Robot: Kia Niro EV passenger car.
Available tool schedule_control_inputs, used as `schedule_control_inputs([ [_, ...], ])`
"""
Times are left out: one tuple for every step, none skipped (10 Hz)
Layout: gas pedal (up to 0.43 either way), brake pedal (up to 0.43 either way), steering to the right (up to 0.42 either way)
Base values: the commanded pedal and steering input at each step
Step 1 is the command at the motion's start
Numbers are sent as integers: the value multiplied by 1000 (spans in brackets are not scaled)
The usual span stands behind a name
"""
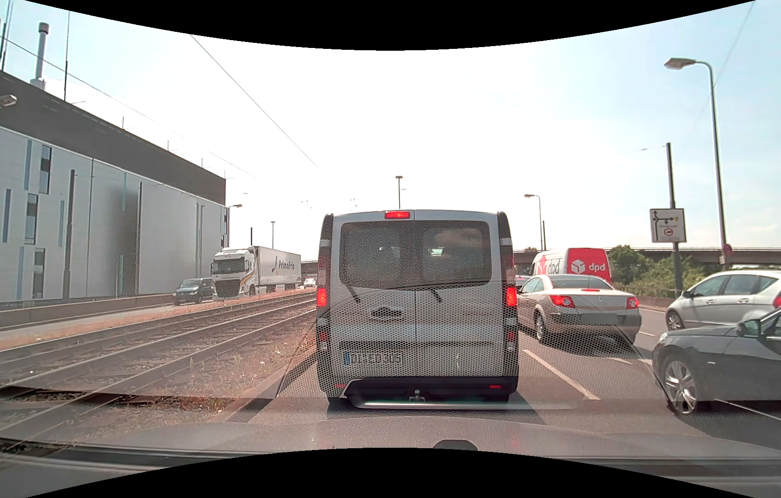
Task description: Follow the waypoints while adhering to traffic rules and regulations
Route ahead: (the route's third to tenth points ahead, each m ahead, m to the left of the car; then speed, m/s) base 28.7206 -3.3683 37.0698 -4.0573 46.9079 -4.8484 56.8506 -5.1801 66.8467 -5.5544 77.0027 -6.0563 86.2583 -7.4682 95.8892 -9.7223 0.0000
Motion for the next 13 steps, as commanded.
schedule_control_inputs([
  [0, 299, -19],
  [0, 299, -19],
  [0, 299, -19],
  [0, 299, -18],
  [0, 299, -18],
  [0, 299, -18],
  [0, 299, -19],
  [0, 299, -19],
  [0, 299, -18],
  [0, 299, -18],
  [0, 299, -18],
  [0, 299, -18],
  [0, 299, -18],
])
